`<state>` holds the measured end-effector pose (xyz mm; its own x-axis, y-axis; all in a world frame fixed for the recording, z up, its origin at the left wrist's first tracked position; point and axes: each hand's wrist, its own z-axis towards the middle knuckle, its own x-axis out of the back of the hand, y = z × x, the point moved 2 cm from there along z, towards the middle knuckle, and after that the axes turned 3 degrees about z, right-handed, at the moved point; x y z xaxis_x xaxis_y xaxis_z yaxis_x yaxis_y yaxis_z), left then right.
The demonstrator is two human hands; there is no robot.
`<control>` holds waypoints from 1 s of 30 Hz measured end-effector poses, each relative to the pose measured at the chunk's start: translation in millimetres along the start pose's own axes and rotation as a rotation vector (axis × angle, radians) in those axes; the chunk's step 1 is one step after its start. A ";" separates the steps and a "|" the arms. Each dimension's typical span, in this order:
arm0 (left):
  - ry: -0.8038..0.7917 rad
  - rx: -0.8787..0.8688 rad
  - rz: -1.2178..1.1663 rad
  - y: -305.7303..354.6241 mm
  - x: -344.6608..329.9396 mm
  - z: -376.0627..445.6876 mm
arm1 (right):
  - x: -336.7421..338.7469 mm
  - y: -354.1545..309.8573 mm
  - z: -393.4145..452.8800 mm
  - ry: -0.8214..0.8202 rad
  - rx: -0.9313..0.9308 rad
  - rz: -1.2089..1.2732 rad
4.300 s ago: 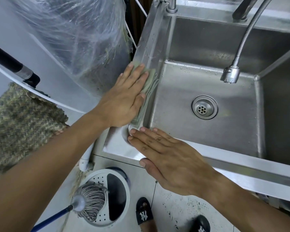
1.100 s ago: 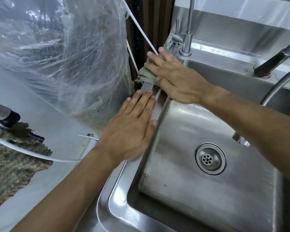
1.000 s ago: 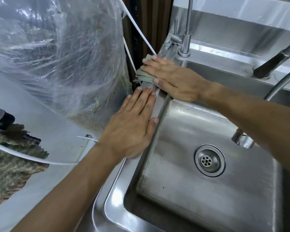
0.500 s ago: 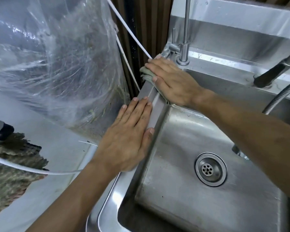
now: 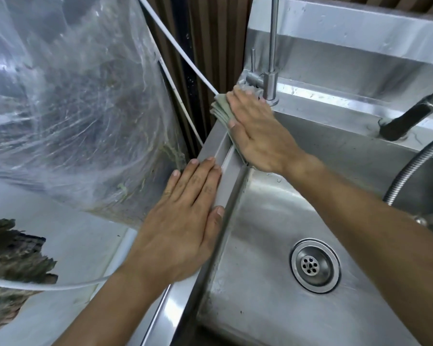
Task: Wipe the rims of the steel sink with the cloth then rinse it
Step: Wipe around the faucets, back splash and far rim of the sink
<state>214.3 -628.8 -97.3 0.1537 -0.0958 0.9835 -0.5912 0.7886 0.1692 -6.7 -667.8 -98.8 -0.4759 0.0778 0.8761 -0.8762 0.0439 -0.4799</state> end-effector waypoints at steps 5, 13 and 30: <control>0.004 -0.011 0.019 -1.5 -1.4 34.7 | -5.9 -7.9 -15.8 -0.049 -0.016 0.016; 0.024 -0.029 0.015 0.5 -6.1 35.9 | 6.0 -2.6 39.9 -0.029 -0.043 -0.054; 0.015 -0.021 0.028 -0.6 -6.8 35.9 | 9.9 31.1 -3.6 0.025 0.071 -0.016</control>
<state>185.2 -650.3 -101.8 0.1495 -0.0648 0.9866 -0.5785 0.8035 0.1405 -38.4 -662.1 -105.2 -0.4603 0.1023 0.8819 -0.8874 -0.0254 -0.4602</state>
